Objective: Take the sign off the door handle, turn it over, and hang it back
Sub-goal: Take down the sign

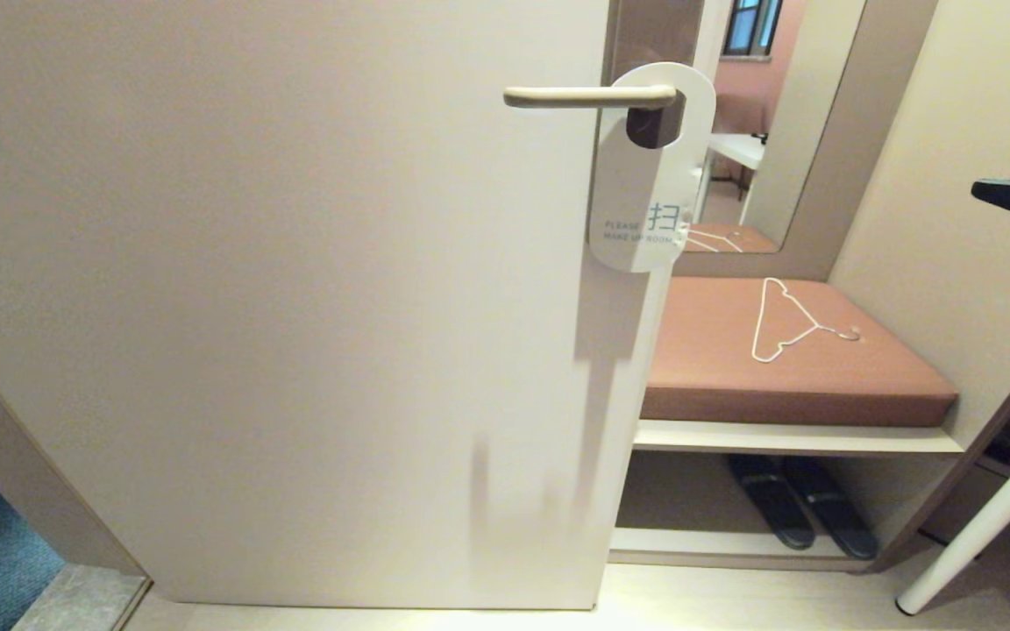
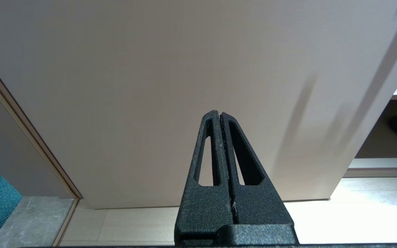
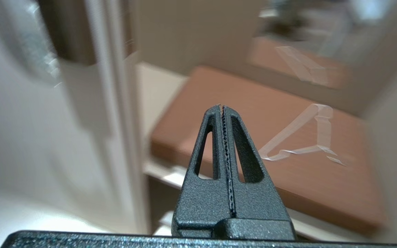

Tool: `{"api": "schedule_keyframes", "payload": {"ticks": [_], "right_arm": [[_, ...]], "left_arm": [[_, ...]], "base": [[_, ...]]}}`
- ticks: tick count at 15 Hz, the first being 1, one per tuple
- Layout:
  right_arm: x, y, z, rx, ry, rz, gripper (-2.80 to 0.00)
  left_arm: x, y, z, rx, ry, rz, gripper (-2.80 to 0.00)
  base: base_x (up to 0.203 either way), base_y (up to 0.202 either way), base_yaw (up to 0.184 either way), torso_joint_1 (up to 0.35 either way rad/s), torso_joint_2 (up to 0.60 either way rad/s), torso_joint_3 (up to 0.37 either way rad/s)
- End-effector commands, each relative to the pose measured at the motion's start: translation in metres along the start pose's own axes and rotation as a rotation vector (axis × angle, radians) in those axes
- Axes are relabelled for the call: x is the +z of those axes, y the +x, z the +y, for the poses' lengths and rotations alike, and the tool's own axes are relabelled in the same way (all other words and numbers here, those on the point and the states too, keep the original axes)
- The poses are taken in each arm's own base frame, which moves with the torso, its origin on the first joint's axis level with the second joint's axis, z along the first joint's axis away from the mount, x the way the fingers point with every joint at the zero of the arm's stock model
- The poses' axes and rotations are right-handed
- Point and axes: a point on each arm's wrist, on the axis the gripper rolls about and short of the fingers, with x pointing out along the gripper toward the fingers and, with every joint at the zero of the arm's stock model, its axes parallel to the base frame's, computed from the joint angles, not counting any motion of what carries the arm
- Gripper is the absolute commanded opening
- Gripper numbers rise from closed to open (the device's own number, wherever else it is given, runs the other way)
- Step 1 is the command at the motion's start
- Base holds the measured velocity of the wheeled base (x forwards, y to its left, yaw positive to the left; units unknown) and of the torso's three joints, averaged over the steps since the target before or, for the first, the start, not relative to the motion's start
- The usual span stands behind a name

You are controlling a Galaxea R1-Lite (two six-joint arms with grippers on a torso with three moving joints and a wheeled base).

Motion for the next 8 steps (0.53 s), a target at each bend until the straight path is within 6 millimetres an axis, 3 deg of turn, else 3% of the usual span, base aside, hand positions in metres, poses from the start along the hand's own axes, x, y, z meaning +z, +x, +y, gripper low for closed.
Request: {"api": "schedule_keyframes", "payload": {"ticks": [1, 5, 8], "right_arm": [[-0.014, 0.026, -0.019, 0.122, 0.037, 0.042, -2.80], [-0.024, 0.048, -0.026, 0.401, 0.073, 0.028, -2.80], [-0.026, 0.066, -0.018, 0.573, 0.086, 0.019, -2.80]], "left_arm": [[0.000, 0.000, 0.000, 0.000, 0.000, 0.001, -2.80], [0.000, 0.000, 0.000, 0.001, 0.000, 0.001, -2.80], [0.000, 0.000, 0.000, 0.002, 0.000, 0.001, -2.80]], "base": [[0.000, 0.000, 0.000, 0.000, 0.00, 0.000], [0.000, 0.000, 0.000, 0.000, 0.00, 0.000], [0.000, 0.000, 0.000, 0.000, 0.00, 0.000]]}}
